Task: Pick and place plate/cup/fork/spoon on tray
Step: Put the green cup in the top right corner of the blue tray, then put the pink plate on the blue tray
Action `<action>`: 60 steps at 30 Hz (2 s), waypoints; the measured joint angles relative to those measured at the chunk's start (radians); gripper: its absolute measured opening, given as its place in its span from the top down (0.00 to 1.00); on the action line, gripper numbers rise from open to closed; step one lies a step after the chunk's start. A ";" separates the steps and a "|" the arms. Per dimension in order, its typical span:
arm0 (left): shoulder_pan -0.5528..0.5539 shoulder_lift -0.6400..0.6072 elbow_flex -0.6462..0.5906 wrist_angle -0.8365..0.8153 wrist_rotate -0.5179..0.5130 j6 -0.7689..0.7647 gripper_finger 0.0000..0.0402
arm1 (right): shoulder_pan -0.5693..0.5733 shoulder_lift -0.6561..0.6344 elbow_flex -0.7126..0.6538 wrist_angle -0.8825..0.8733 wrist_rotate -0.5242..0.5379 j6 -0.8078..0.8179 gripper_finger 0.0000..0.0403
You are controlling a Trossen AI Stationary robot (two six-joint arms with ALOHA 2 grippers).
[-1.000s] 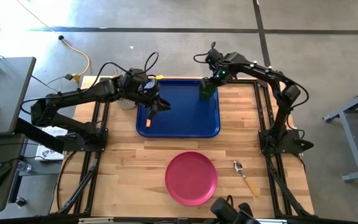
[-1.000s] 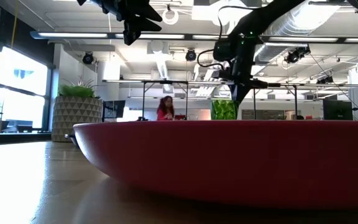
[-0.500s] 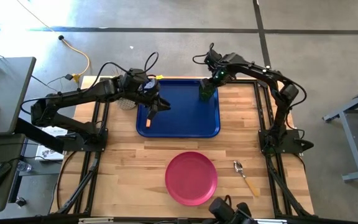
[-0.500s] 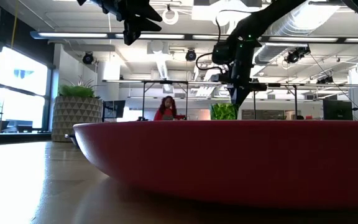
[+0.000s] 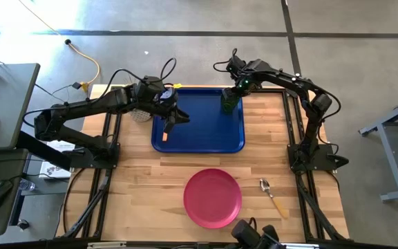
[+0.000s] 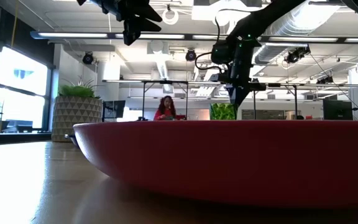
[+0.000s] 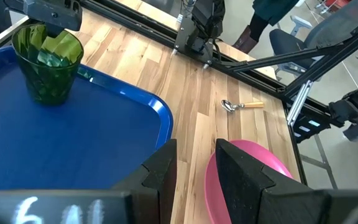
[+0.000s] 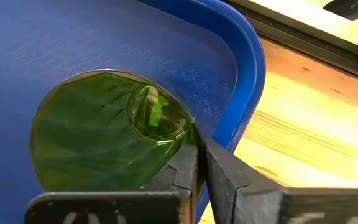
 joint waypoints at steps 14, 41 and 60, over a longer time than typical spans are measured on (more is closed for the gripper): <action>0.000 0.000 0.000 0.000 0.000 0.000 0.75 | -0.001 -0.010 0.000 0.007 0.000 0.001 0.78; 0.000 0.000 0.000 -0.007 -0.072 0.056 0.75 | 0.114 -0.299 0.000 0.002 0.069 0.106 0.78; -0.088 0.000 0.000 -0.152 -0.088 0.095 0.75 | 0.407 -0.410 0.001 0.002 0.163 0.317 0.78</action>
